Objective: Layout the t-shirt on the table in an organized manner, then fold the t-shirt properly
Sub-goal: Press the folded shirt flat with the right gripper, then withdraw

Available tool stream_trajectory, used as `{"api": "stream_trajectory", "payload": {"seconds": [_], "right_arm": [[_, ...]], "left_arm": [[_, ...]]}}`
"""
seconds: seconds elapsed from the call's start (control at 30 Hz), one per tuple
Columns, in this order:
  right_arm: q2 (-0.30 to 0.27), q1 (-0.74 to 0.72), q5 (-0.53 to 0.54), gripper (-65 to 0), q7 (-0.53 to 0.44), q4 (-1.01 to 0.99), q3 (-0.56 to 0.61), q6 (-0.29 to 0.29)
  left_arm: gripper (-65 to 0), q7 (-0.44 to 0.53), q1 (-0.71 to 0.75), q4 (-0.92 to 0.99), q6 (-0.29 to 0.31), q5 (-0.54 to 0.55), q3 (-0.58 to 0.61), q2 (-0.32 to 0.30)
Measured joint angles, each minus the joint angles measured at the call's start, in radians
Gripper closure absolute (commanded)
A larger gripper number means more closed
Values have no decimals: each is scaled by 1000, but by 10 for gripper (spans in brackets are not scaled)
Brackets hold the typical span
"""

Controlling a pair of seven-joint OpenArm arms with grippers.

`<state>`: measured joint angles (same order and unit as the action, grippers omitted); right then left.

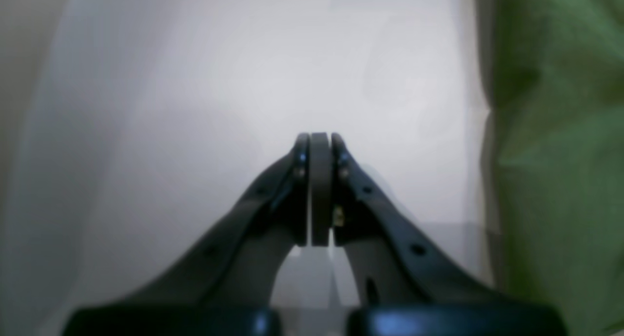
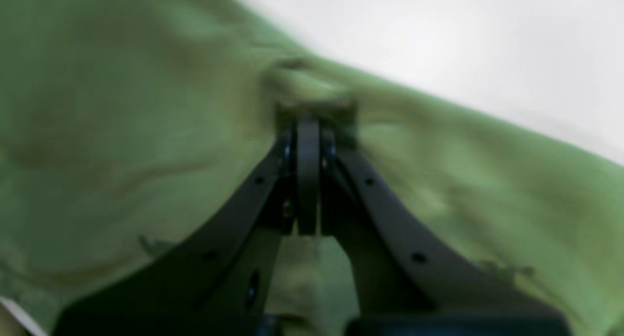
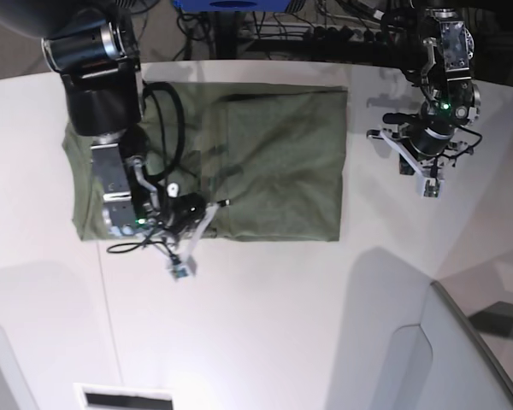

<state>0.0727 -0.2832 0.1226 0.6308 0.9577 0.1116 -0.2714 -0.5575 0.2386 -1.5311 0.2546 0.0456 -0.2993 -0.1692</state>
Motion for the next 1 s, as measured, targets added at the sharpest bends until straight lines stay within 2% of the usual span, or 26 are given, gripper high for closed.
{"api": "stream_trajectory", "payload": {"seconds": [0.23,0.33,0.37,0.5,0.6,0.67,0.73,0.87,0.9,0.93,1.0], "right_arm": [[19,-3,1,0,-10,-3,-7,-5],[10,-7,0,0,-21,1,-8,0],[4,-6,-2,0,-2,18,-8,3],[-54,11,34,-2,237,283,-37,2],[-43,-4,173,-20,349,452,-247,-2],[-44,-7,275,-108,383,473,-404,-4],[-63,6,325,-245,461,447,-499,2],[-109,40,356,-543,504,394,-596,2],[-119,42,363,-597,499,382,-612,3],[-132,43,392,-635,496,365,-624,-2],[-169,58,435,-639,486,325,-649,-10]], "left_arm": [[0,3,-3,4,0,0,0,3],[0,4,-2,4,0,0,0,2],[0,3,-2,4,0,0,0,2],[0,3,-2,5,0,3,-8,-3],[0,3,-3,5,3,3,-7,-18],[0,5,-3,6,3,3,-9,-19],[0,2,-1,6,3,3,-10,-20],[0,7,-3,6,6,7,-7,-15],[0,6,-3,6,6,6,-7,-17],[0,6,-2,6,3,6,-10,-19],[0,6,-3,6,3,5,-10,-19]]}}
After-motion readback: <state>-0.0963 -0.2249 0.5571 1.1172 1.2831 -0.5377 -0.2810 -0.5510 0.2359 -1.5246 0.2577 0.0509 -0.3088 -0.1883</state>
